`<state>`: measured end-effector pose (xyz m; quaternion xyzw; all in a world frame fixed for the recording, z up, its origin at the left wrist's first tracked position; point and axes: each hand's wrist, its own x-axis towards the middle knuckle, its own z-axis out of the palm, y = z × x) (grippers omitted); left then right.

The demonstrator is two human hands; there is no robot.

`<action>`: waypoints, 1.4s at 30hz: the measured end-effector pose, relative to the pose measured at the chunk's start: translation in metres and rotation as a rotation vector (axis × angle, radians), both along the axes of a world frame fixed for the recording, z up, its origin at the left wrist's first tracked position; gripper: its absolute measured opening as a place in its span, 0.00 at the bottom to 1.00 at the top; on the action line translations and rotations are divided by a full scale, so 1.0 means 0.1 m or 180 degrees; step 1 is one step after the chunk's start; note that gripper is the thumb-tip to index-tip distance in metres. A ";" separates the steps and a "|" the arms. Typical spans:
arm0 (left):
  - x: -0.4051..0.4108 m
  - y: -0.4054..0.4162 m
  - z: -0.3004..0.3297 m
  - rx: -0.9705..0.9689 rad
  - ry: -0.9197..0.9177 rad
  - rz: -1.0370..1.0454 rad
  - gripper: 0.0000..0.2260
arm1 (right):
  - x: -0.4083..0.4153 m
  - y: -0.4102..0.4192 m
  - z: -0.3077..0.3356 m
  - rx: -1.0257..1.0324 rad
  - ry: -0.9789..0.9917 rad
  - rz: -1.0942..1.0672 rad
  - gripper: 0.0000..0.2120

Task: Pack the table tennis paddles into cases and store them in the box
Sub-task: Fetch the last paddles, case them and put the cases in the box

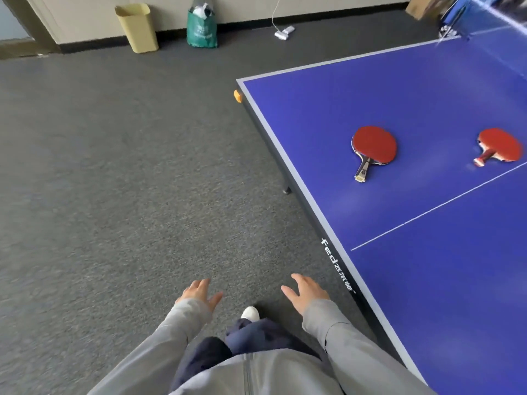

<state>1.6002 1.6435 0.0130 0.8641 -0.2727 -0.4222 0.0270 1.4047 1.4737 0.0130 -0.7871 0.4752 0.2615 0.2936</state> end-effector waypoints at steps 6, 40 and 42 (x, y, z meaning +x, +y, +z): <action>0.16 -1.18 0.28 -0.0349 0.0077 -0.0446 0.27 | -0.03 -0.69 0.15 -0.0075 -0.0273 -0.0639 0.28; -1.21 -5.46 -0.23 -0.1281 -0.0265 -0.0221 0.22 | -1.47 -3.95 0.06 -0.1318 -0.1170 -0.3951 0.20; -1.21 -5.47 -0.26 -0.1407 -0.0212 -0.0058 0.19 | -1.56 -4.25 0.02 -0.1421 -0.1312 -0.4002 0.19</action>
